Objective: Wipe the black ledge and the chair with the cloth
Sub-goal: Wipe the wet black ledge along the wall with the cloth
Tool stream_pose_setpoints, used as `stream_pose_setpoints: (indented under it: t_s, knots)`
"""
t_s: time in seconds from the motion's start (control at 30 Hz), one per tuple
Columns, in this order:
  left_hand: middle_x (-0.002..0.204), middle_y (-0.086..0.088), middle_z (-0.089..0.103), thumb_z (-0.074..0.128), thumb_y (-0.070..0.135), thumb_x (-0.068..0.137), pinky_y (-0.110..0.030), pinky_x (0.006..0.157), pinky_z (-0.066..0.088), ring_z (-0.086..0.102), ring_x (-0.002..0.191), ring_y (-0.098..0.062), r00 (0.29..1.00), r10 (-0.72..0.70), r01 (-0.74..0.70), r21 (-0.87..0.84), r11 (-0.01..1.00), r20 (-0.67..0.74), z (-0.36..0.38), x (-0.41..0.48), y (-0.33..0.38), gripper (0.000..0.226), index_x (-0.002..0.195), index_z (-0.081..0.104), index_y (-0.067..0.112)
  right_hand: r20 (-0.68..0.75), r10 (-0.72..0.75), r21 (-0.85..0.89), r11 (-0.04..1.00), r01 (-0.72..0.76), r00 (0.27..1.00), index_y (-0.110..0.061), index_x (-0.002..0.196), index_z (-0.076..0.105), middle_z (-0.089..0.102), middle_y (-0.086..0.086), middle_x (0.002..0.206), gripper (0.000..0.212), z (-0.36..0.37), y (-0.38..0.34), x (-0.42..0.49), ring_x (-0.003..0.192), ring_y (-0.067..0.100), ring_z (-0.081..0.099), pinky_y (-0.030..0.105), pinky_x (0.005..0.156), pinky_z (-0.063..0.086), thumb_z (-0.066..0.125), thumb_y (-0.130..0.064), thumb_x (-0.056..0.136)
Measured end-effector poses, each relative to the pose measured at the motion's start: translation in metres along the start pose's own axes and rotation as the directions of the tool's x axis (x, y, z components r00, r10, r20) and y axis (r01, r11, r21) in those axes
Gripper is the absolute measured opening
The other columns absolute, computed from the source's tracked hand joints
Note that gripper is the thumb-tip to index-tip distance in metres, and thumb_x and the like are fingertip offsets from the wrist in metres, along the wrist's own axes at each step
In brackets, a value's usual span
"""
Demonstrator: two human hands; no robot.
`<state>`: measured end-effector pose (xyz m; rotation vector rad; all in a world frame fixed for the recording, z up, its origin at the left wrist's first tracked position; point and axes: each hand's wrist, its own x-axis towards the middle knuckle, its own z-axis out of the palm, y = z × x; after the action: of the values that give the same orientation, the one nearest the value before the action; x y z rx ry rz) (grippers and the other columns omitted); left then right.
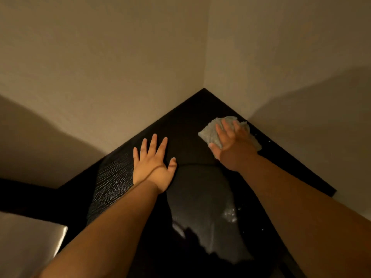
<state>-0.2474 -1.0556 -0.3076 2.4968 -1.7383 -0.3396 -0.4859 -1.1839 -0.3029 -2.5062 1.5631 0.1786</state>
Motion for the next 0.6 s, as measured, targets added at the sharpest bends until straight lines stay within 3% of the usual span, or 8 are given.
stream_pose_setpoints:
  t_s: [0.1, 0.17, 0.27, 0.47, 0.6]
  knots:
    - [0.176, 0.004, 0.001, 0.028, 0.065, 0.097, -0.052, 0.13, -0.003, -0.005, 0.161, -0.026, 0.999, 0.012, -0.011, 0.029, 1.0, -0.034, 0.003, 0.001, 0.0, 0.075, 0.166, 0.008, 0.041, -0.029, -0.004, 0.024, 1.0, 0.005, 1.0, -0.02, 0.164, 0.012, 0.006, 0.009, 0.171, 0.077, 0.001, -0.006, 0.001, 0.155, 0.039, 0.001, 0.052, 0.126, 0.0, 0.026, -0.062, 0.101]
    - [0.176, 0.004, 0.0, 0.026, 0.067, 0.097, -0.053, 0.13, -0.002, -0.007, 0.161, -0.026, 1.0, 0.017, -0.017, 0.031, 0.999, -0.025, 0.003, 0.003, -0.001, 0.077, 0.166, 0.006, 0.04, -0.02, -0.103, 0.008, 0.995, 0.103, 0.994, -0.021, 0.163, 0.02, 0.014, 0.011, 0.17, 0.082, 0.0, -0.005, -0.01, 0.156, 0.039, 0.006, 0.055, 0.126, 0.009, 0.02, -0.067, 0.094]
    - [0.176, 0.003, 0.001, 0.026, 0.068, 0.095, -0.052, 0.13, -0.003, -0.007, 0.161, -0.026, 0.999, 0.017, -0.016, 0.032, 0.999, -0.032, 0.003, 0.005, -0.002, 0.079, 0.166, 0.008, 0.04, 0.064, -0.238, -0.032, 0.97, 0.24, 0.969, -0.023, 0.164, 0.015, 0.01, 0.009, 0.171, 0.084, -0.003, 0.016, 0.001, 0.157, 0.036, 0.002, 0.055, 0.125, 0.014, 0.018, -0.069, 0.094]
    - [0.176, 0.003, 0.006, 0.036, 0.065, 0.092, -0.052, 0.13, -0.001, -0.005, 0.162, -0.026, 0.999, 0.021, -0.021, 0.002, 1.0, -0.043, 0.004, 0.007, -0.002, 0.081, 0.166, 0.015, 0.04, 0.031, -0.133, -0.006, 0.991, 0.133, 0.991, -0.02, 0.165, 0.003, -0.006, 0.006, 0.172, 0.081, -0.025, 0.0, 0.099, 0.157, 0.027, -0.009, 0.04, 0.126, -0.008, 0.019, -0.067, 0.1]
    - [0.176, 0.005, 0.003, 0.038, 0.065, 0.093, -0.052, 0.13, -0.003, -0.007, 0.162, -0.025, 0.999, 0.025, -0.025, -0.004, 1.0, -0.024, 0.004, 0.007, -0.002, 0.08, 0.165, 0.012, 0.042, 0.087, -0.099, 0.001, 0.995, 0.1, 0.991, -0.022, 0.164, -0.007, -0.016, 0.003, 0.17, 0.079, -0.035, -0.025, 0.132, 0.156, 0.024, -0.015, 0.039, 0.126, -0.011, 0.013, -0.067, 0.102]
